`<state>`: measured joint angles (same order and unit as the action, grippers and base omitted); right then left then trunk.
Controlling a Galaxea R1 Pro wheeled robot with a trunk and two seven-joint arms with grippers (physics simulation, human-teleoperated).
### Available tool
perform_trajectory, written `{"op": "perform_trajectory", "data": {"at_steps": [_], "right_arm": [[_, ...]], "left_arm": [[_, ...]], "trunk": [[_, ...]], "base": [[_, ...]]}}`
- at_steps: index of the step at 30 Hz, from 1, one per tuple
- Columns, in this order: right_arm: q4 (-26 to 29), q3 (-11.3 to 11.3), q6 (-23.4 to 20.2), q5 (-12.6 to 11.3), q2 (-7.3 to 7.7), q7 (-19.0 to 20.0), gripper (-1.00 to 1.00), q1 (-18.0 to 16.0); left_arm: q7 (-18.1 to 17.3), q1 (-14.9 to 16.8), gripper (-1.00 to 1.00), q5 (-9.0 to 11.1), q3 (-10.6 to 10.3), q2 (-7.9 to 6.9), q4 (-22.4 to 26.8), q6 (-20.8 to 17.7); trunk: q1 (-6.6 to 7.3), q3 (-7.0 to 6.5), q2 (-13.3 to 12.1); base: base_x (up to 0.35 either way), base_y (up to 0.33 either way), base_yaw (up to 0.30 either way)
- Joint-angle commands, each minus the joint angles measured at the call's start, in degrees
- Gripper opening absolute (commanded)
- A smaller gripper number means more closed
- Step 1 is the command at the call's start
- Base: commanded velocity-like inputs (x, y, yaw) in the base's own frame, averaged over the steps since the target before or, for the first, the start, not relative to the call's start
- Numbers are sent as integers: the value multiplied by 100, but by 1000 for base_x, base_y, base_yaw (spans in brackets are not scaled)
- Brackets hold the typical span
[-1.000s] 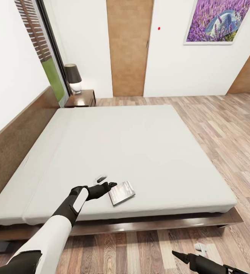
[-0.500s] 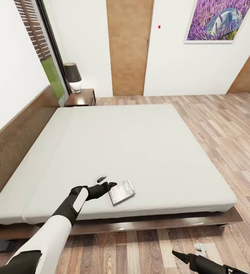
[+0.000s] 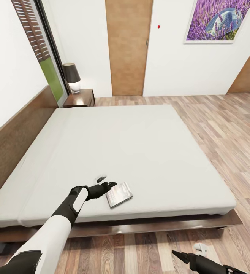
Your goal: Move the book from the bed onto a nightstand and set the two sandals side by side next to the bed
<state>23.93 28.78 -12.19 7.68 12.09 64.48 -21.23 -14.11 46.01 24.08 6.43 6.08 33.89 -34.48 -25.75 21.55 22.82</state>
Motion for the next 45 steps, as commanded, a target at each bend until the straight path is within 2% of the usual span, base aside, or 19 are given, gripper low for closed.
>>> {"op": "perform_trajectory", "data": {"at_steps": [1,10,26,45], "right_arm": [[7,49,-48,50,-5,39,100,-8],[6,49,-43,50,-6,39,100,-7],[6,49,-38,50,-7,47,100,-8],[6,49,-38,50,-6,39,100,-10]], "left_arm": [[-13,4,100,9,43,8,4,-50],[-13,4,100,9,43,8,4,-50],[-13,4,100,9,51,-1,4,-50],[-13,4,100,9,47,-1,4,-50]], "trunk": [[-3,9,10],[-3,9,10],[-3,22,10],[-3,182,10]], "base": [[72,-59,0],[148,-129,0],[10,-9,0],[0,0,0]]}}
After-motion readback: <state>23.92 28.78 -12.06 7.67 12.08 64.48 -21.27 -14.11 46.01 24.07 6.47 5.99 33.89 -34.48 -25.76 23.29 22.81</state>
